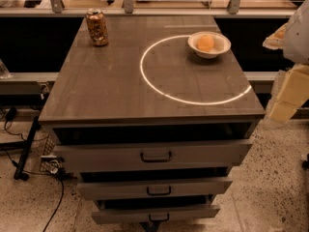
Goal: Pick orange from paper bowl and place on counter
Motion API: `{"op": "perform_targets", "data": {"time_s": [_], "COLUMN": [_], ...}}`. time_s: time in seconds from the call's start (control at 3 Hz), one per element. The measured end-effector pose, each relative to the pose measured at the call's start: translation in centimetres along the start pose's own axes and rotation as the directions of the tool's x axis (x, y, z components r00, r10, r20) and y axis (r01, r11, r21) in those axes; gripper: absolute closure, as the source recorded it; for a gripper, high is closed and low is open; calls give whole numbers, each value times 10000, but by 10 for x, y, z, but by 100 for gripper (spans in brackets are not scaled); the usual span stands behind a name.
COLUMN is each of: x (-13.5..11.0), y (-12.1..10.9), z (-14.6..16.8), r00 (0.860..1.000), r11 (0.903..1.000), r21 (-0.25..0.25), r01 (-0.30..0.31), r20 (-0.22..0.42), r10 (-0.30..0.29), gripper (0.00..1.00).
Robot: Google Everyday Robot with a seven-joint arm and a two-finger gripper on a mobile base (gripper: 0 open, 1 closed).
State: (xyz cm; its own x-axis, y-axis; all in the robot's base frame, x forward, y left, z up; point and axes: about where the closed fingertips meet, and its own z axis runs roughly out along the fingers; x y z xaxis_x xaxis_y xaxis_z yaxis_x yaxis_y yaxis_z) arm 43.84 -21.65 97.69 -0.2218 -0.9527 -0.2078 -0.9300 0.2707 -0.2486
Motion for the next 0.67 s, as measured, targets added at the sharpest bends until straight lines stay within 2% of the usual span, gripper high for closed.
{"op": "perform_targets", "data": {"time_s": [0.33, 0.67], "x": [0, -8], "y": [0, -53], "z": [0, 25], "r00": [10000, 9985], "r11": [10000, 9993], "r21": [0, 221], "r01": [0, -291], "r20": [1, 471], "r10": [0, 280], "gripper": [0, 0]}}
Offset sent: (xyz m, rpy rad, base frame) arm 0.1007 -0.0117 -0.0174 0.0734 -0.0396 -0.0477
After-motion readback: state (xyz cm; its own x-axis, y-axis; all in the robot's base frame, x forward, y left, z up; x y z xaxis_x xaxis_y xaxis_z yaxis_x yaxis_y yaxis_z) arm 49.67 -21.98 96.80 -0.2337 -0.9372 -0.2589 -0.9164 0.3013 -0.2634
